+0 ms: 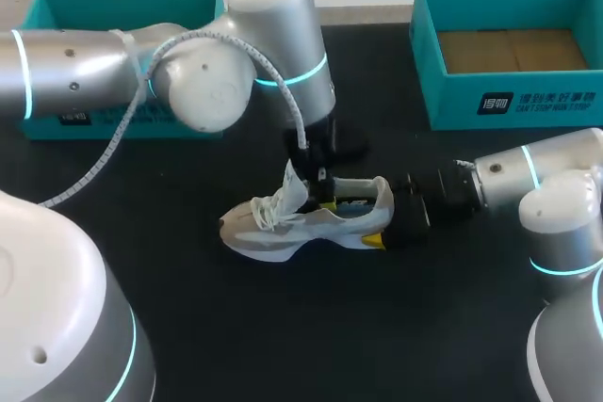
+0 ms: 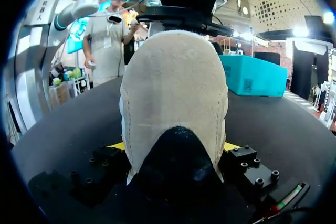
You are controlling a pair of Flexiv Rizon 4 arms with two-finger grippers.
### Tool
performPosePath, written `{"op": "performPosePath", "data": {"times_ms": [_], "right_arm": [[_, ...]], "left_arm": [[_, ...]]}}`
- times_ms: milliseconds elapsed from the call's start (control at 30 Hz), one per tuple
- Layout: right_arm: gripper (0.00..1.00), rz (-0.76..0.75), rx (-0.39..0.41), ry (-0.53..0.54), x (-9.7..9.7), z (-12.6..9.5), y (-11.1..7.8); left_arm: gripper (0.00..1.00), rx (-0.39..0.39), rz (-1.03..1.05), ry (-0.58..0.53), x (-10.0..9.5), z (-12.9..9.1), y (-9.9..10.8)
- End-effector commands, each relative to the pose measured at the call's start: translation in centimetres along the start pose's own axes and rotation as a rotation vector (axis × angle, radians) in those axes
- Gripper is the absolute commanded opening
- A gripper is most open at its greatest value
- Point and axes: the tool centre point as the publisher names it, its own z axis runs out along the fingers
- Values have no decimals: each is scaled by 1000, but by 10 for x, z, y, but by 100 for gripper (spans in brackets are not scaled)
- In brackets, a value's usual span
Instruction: Take the shoe out of the shoebox, open the shoe tongue, remove and reinsert the insole, then place the shoe into the shoebox
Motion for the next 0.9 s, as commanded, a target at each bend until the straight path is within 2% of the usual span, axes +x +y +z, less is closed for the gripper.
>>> {"op": "performPosePath", "data": {"times_ms": [33,233,500,900], "right_arm": [[0,0,4,-2,-1,5,-3],[0,0,4,-2,-1,5,-3],[0,0,4,-2,-1,5,-3],[0,0,4,-2,-1,5,-3]], "left_arm": [[0,10,4,22,0,-10,7],[0,44,1,37,1,-20,10],[0,135,-17,50,11,-31,11],[0,208,6,57,23,-47,-7]]}}
